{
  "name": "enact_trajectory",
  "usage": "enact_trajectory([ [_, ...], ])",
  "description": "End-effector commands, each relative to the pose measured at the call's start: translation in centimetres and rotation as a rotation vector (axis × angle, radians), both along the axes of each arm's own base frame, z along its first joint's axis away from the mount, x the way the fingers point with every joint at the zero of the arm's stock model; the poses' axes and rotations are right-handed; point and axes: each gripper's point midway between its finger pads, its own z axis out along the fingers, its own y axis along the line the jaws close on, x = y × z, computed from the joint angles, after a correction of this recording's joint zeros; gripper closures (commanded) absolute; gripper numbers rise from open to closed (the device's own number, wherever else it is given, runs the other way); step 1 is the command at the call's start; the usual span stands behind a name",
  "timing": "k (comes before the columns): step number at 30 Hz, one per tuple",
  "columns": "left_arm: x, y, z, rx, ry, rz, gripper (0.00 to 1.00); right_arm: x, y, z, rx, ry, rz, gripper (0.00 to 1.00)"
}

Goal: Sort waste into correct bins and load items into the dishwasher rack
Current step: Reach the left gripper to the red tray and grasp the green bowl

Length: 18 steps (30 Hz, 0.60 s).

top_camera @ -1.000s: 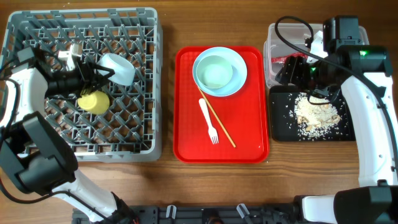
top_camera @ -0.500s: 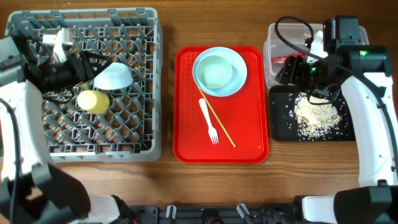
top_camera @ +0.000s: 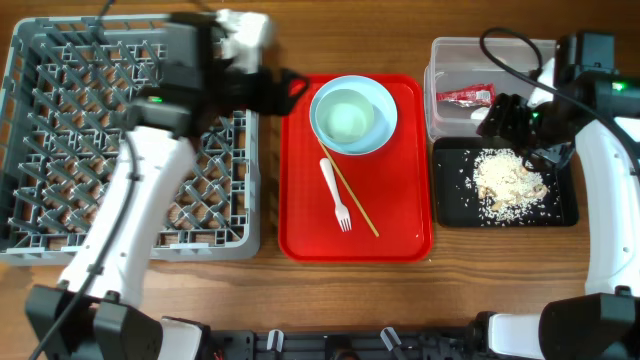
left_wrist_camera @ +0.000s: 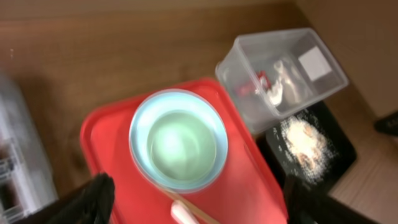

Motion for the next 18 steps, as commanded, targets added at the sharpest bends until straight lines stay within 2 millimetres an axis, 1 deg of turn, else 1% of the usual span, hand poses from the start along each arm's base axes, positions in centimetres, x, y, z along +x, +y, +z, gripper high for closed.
enact_trajectory([
  [1,1.9,-2.9,-2.2,0.122,-0.048,0.107,0.11,0.0,-0.9,0.3,-0.026,-0.005,0.011,0.20],
  [3,1.9,-5.3,-3.6,0.132,-0.051,0.065,0.10,0.0,-0.9,0.3,-0.026,-0.004,0.011,0.19],
  [4,1.7,-7.0,-5.0,0.140,-0.041,0.032,0.10,0.0,-0.9,0.3,-0.026,-0.004,0.011,0.19],
  [5,1.7,-7.9,-5.9,0.145,-0.032,0.014,0.10,0.0,-0.9,0.3,-0.026,-0.004,0.011,0.19],
  [6,1.4,-9.3,-7.6,0.157,-0.012,-0.014,0.10,0.0,-0.9,0.3,-0.026,-0.004,0.011,0.19],
  [7,1.2,-10.3,-9.1,0.170,0.008,-0.035,0.11,0.0,-0.9,0.3,-0.026,-0.002,0.011,0.19],
  [9,0.7,-11.8,-12.1,0.198,0.050,-0.069,0.12,-0.1,-0.9,0.3,-0.026,-0.001,0.011,0.18],
  [10,0.5,-12.2,-13.3,0.211,0.066,-0.082,0.14,-0.1,-0.9,0.3,-0.026,0.000,0.011,0.18],
  [12,0.1,-12.8,-16.2,0.251,0.106,-0.097,0.18,-0.1,-0.9,0.3,-0.026,0.000,0.011,0.17],
  [13,-0.1,-12.8,-18.0,0.282,0.131,-0.094,0.22,-0.1,-0.9,0.2,-0.026,0.000,0.011,0.17],
  [14,-0.1,-12.7,-19.4,0.307,0.149,-0.090,0.26,-0.1,-0.9,0.2,-0.026,0.000,0.011,0.17],
  [16,-0.3,-12.5,-20.9,0.329,0.173,-0.089,0.31,-0.1,-0.9,0.3,-0.026,0.000,0.011,0.17],
  [17,-0.4,-12.4,-21.6,0.337,0.186,-0.090,0.34,-0.1,-0.9,0.2,-0.026,0.001,0.011,0.17],
  [18,-0.5,-12.3,-22.0,0.342,0.194,-0.091,0.40,-0.1,-0.9,0.2,-0.026,0.001,0.011,0.17],
])
